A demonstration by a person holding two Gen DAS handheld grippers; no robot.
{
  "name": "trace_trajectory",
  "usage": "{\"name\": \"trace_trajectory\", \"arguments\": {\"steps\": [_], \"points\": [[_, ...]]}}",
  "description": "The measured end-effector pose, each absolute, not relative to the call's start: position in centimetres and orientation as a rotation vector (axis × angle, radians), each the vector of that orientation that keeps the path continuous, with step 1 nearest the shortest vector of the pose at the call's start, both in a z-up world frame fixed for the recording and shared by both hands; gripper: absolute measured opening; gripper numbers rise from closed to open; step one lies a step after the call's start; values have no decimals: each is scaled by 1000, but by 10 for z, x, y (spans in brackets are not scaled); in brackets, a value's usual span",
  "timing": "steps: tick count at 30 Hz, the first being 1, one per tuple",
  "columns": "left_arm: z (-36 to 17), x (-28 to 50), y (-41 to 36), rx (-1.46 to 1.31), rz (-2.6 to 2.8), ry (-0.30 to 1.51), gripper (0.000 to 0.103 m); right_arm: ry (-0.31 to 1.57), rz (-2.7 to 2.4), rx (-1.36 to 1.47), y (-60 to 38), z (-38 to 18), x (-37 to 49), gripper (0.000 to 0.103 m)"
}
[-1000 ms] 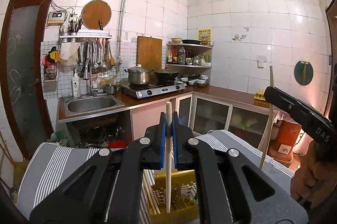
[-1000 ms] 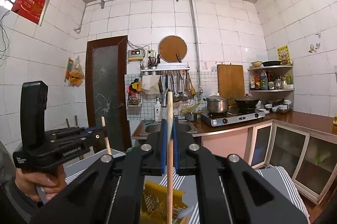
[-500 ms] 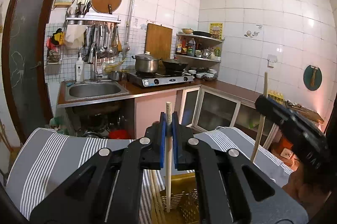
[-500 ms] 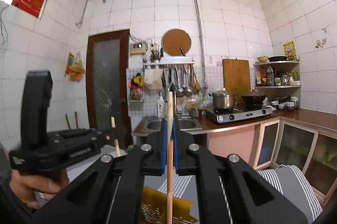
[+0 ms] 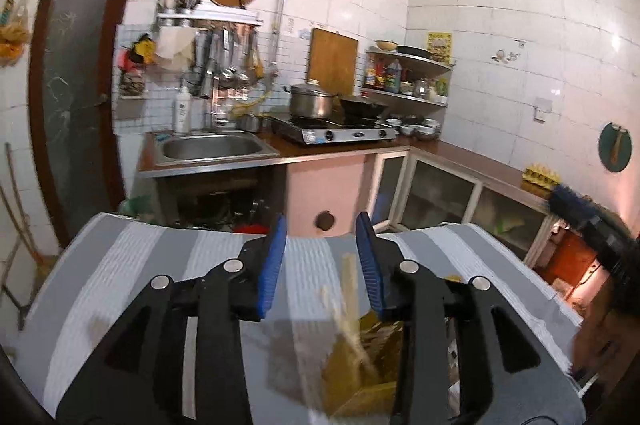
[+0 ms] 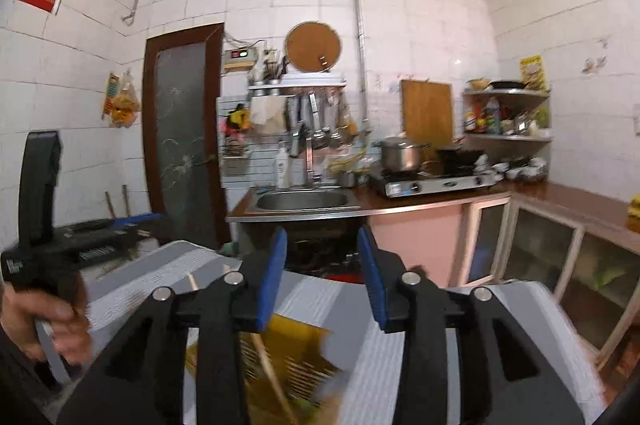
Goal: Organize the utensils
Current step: 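Withdraw both open tools from the caddy toward the loose chopsticks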
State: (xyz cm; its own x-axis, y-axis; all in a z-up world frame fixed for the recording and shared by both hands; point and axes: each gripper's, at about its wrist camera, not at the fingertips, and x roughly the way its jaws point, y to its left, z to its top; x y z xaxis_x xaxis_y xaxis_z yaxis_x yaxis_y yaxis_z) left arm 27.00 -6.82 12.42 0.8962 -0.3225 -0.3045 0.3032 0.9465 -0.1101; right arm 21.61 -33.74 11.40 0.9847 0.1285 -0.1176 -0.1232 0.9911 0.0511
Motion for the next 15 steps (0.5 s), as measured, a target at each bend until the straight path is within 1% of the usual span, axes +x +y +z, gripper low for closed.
{"name": "trace_trajectory", "arguments": {"steps": [3,5,8,13,15], "points": [[117,247,-53,-49,-319,356,40,208,52,23,-369,109,190,37],[103,231,-49,-24,-319,396,40,274,-7,50,-393,97,168,38],[69,206,-42,-19,-313,476,40,345,-45,69,-414,75,142,38],[2,157,-44,-12,-350,632,40,510,-84,85,-423,12,96,38],[-16,138,-48,-20,-373,675,40,574,-77,108,-420,-12,83,38]]}}
